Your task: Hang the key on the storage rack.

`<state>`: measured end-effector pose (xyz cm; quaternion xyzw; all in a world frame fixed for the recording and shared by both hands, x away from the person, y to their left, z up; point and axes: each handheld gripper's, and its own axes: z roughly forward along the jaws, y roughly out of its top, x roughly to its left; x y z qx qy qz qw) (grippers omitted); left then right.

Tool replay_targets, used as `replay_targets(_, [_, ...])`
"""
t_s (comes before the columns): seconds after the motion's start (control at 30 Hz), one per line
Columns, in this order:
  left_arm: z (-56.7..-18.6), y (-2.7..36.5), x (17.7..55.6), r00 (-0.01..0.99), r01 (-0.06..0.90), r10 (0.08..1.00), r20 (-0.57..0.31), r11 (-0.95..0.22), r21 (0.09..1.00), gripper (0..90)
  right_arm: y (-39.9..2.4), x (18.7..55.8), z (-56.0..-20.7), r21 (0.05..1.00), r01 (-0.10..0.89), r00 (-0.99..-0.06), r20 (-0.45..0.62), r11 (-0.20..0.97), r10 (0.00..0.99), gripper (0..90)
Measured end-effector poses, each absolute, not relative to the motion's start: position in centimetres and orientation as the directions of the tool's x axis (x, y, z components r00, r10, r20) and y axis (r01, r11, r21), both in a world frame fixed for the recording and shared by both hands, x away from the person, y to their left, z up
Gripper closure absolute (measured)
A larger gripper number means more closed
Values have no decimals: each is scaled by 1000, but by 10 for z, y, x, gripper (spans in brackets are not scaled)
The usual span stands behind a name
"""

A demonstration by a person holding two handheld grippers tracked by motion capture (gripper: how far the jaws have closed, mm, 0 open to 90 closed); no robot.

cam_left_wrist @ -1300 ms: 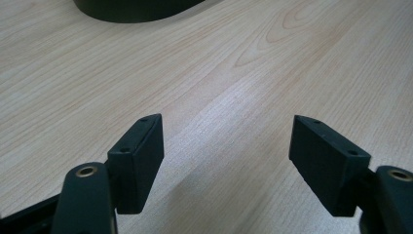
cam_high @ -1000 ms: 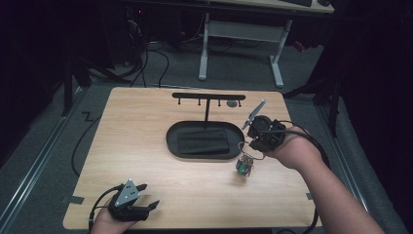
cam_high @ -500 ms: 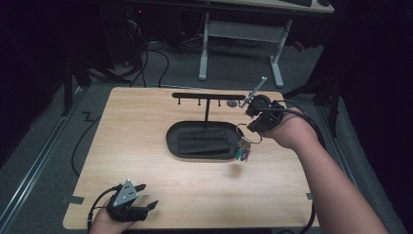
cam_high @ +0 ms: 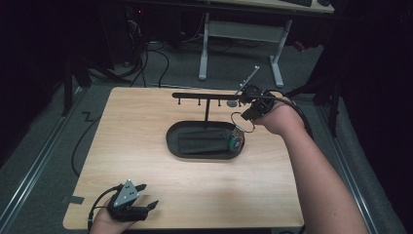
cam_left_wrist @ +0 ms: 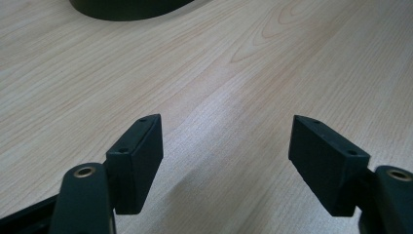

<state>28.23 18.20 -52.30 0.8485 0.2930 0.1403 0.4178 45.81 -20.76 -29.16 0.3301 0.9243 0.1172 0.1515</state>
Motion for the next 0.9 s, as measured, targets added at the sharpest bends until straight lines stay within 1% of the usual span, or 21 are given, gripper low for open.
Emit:
replay_targets(0.13, [-523, 183, 282, 783, 382, 623, -2, -477, 792, 293, -207, 470, -298, 308, 583, -725, -220, 752, 652, 880])
replay_targets(0.3, [-524, 183, 281, 778, 385, 628, -5, -471, 794, 293, -211, 483, -300, 303, 596, -718, -215, 744, 662, 880])
replay_targets(0.53, [-524, 185, 282, 779, 388, 627, -8, -472, 791, 295, -211, 497, -298, 325, 605, -701, -216, 727, 680, 880])
replay_targets(0.7, [-524, 184, 282, 783, 385, 622, -6, -477, 790, 295, -218, 506, -300, 333, 634, -678, -192, 698, 709, 879])
replay_targets(0.9, [-525, 184, 282, 784, 388, 620, -9, -479, 788, 297, -223, 516, -302, 334, 644, -671, -187, 688, 718, 879])
